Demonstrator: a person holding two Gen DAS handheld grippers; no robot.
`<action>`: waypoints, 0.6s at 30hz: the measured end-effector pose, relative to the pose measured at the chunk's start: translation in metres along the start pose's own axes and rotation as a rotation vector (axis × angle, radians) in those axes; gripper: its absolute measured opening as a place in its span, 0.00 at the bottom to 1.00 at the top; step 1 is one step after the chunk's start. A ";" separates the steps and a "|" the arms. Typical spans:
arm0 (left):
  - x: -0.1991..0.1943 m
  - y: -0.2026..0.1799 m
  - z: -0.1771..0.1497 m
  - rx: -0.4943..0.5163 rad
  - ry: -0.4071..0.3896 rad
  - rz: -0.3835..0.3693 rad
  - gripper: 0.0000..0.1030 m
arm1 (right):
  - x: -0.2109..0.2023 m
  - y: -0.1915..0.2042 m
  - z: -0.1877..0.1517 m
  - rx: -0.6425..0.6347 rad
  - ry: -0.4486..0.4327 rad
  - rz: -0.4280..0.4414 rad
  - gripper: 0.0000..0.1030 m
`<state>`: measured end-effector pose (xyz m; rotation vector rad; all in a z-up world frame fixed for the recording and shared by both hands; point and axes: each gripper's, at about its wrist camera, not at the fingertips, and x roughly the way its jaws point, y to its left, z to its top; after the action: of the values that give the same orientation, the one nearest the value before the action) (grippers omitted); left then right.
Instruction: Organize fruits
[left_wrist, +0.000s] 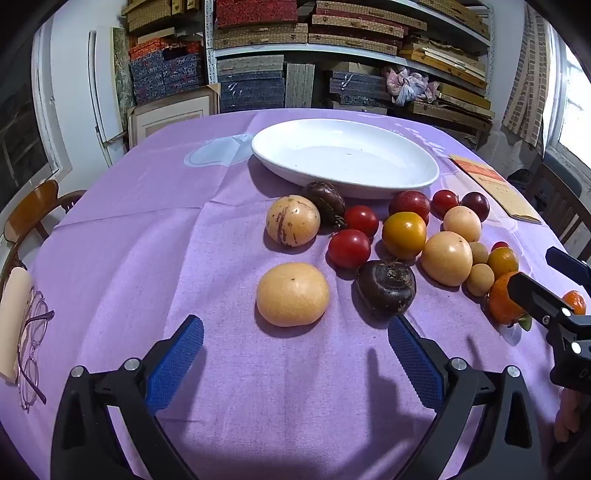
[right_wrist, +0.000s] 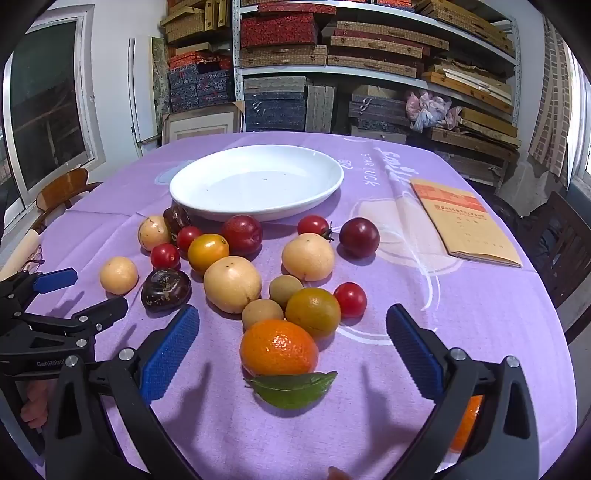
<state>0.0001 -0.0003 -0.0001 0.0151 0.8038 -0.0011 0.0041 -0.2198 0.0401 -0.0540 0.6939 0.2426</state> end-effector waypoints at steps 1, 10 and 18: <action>0.000 0.000 0.000 0.000 0.003 0.001 0.97 | 0.000 0.000 0.000 0.001 -0.003 0.000 0.96; 0.000 -0.009 0.002 -0.004 -0.004 0.000 0.97 | -0.001 0.001 0.002 0.002 0.000 -0.007 0.96; -0.001 0.006 0.002 -0.034 0.000 -0.034 0.97 | -0.001 0.000 0.001 0.005 -0.010 0.003 0.96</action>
<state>0.0008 0.0055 0.0020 -0.0305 0.8040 -0.0198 0.0039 -0.2203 0.0413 -0.0472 0.6848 0.2439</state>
